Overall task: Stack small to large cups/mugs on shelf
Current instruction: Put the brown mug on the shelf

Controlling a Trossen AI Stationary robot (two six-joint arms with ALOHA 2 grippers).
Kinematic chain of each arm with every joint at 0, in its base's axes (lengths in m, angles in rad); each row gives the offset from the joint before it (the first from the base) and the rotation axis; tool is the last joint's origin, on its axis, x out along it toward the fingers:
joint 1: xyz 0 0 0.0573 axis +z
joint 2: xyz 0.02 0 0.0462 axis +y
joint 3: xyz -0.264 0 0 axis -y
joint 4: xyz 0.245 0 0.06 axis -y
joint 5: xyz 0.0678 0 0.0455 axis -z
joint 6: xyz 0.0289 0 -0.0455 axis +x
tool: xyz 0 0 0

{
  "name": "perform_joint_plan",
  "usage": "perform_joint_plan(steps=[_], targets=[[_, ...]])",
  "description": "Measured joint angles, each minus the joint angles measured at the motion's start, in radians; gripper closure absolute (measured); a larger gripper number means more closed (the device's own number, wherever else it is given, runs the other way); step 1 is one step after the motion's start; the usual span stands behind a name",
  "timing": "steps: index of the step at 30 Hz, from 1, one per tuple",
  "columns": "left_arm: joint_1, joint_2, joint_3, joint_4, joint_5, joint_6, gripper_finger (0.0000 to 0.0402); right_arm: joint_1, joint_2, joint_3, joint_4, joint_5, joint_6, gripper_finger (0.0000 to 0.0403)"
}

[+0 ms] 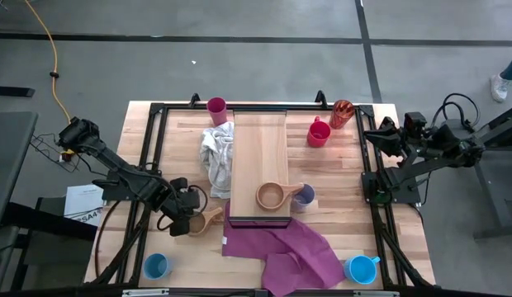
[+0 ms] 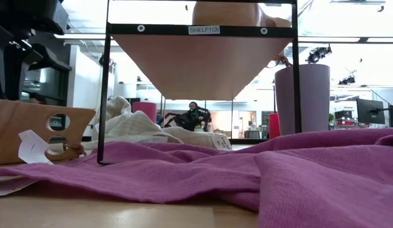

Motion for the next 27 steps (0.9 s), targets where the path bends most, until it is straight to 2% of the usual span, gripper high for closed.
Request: perform_joint_plan(steps=[21, 27], targets=[[0.000, 0.000, 0.000, -0.007, 0.012, -0.044, 0.0291, 0.000, 0.000, 0.000, -0.006, 0.000, -0.004, 0.0330], [-0.001, 0.000, 0.000, -0.012, 0.044, -0.046, 0.0291, 0.000, 0.000, 0.000, -0.007, 0.000, -0.002, 0.0330]])
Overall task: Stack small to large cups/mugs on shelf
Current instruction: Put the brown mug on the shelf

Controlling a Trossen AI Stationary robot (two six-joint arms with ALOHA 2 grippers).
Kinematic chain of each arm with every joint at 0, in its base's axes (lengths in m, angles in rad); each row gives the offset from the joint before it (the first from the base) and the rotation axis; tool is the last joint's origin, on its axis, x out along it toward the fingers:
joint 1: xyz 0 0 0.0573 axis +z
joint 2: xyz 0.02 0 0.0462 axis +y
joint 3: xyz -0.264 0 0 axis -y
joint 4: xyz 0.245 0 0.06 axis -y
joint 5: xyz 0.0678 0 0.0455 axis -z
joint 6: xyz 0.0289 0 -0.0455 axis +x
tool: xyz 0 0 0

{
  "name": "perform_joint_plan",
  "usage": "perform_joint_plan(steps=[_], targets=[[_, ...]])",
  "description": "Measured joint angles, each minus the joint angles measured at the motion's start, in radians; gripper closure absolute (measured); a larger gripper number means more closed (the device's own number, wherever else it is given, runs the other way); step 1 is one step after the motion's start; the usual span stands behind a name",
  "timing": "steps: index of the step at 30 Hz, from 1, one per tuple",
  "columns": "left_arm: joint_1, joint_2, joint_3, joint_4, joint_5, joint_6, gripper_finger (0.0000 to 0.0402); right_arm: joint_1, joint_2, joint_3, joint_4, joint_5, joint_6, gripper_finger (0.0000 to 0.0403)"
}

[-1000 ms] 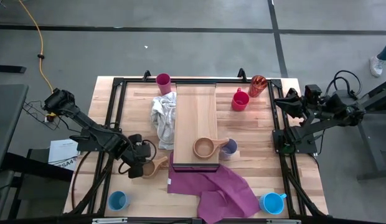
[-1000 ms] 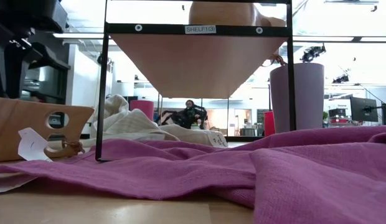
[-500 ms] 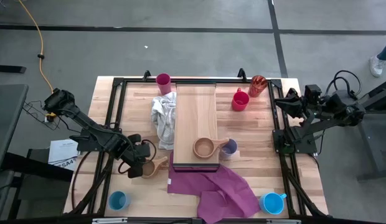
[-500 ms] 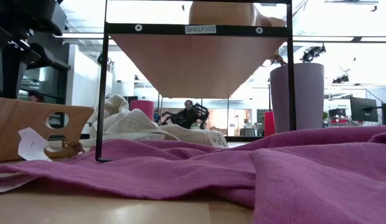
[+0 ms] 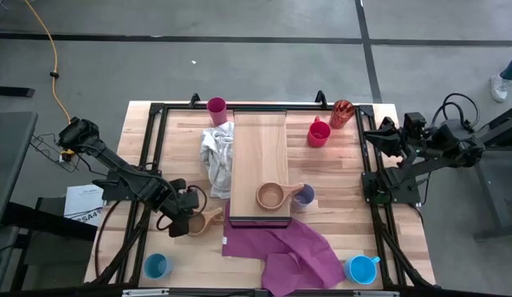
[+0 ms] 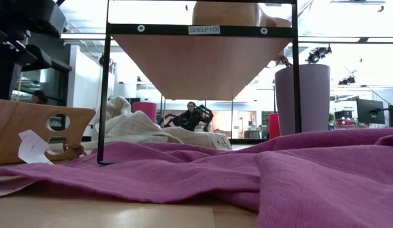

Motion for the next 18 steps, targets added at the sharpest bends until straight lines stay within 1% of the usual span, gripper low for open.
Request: perform_joint_plan(steps=[3, 8, 18], targets=[[0.009, 0.000, 0.000, -0.002, -0.011, 0.004, 0.0291, 0.000, 0.000, 0.000, -0.009, 0.000, 0.000, 0.0330], [0.013, 0.014, -0.002, -0.030, 0.003, 0.002, 0.0291, 0.000, 0.000, 0.000, -0.009, 0.000, 0.000, 0.0330], [0.013, 0.048, 0.001, -0.011, 0.012, 0.018, 0.0291, 0.000, 0.000, 0.000, -0.017, 0.000, 0.000, 0.0330]])
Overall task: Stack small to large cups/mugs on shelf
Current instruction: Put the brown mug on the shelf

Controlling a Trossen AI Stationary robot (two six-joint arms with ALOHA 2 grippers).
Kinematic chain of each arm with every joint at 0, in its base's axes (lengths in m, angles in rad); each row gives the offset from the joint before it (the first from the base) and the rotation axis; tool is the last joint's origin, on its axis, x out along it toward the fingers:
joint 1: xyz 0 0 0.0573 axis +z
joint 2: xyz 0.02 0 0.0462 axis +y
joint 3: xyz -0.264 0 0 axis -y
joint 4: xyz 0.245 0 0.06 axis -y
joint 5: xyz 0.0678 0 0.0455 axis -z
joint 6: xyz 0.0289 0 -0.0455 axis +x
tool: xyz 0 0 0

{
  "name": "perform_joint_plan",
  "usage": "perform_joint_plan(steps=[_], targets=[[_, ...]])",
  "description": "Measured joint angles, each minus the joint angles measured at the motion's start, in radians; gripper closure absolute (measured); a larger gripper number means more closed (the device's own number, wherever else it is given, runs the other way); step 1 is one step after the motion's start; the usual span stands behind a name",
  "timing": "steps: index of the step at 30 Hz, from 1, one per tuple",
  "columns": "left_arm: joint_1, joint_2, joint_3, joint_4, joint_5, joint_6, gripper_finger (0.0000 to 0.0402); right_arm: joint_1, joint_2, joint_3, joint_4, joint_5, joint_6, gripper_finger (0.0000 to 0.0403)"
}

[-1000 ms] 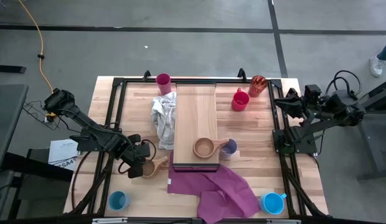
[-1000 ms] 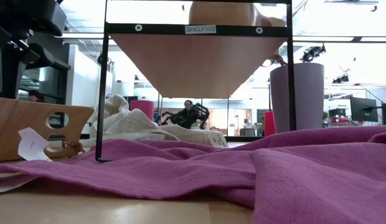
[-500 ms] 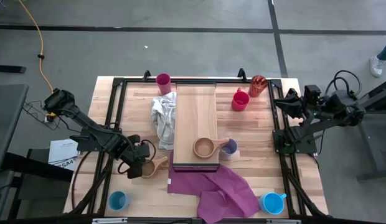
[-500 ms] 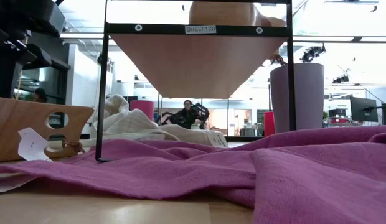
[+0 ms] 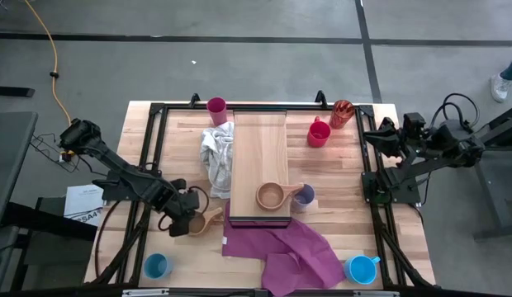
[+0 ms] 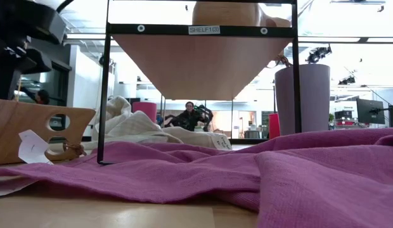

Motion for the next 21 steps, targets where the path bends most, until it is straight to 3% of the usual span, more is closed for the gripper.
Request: perform_joint_plan(steps=[17, 21], targets=[[0.000, 0.037, -0.001, 0.031, 0.021, 0.019, 0.0292, 0.000, 0.000, 0.000, -0.003, 0.000, 0.000, 0.0330], [0.000, 0.037, -0.001, 0.034, 0.021, 0.020, 0.0319, 0.000, 0.000, 0.000, -0.003, 0.000, 0.000, 0.0330]])
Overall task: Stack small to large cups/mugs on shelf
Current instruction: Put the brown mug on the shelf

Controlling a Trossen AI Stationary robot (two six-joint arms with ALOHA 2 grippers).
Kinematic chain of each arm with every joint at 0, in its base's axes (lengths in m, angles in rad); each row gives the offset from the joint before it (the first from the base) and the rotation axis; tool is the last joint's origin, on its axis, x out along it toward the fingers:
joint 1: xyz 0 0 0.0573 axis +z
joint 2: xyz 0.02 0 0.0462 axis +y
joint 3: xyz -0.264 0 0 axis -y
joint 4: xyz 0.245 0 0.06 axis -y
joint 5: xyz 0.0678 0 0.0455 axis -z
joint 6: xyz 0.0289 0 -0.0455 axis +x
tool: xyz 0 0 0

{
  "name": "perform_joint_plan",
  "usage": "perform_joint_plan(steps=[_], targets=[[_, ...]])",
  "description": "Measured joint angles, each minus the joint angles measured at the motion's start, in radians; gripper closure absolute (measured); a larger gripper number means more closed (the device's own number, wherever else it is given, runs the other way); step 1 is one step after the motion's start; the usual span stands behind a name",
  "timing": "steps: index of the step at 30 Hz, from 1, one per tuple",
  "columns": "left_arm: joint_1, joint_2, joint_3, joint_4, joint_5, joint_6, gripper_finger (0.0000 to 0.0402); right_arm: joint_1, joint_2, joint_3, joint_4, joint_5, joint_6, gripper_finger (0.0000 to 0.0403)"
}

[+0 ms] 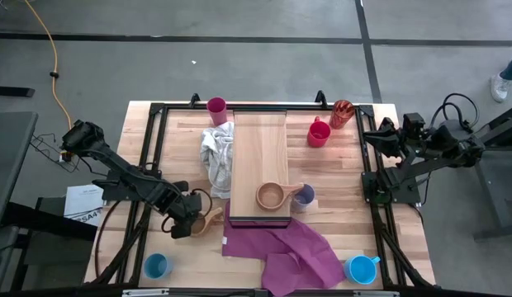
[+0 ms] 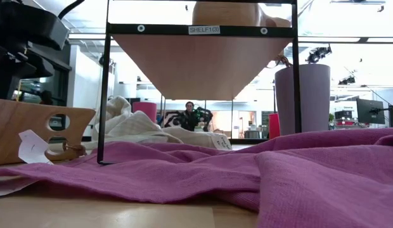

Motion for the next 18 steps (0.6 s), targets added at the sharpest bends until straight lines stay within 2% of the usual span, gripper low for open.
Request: perform_joint_plan(steps=[6, 11, 18], targets=[[0.000, 0.000, 0.000, 0.014, 0.001, 0.008, 0.0391, 0.000, 0.000, 0.000, 0.000, 0.000, 0.000, 0.0330], [0.000, 0.000, 0.000, 0.016, 0.001, 0.003, 0.0383, 0.000, 0.000, 0.000, 0.000, 0.000, 0.000, 0.0330], [0.000, 0.000, 0.000, 0.016, 0.028, -0.018, 0.0394, 0.000, 0.000, 0.000, 0.000, 0.000, 0.000, 0.0330]])
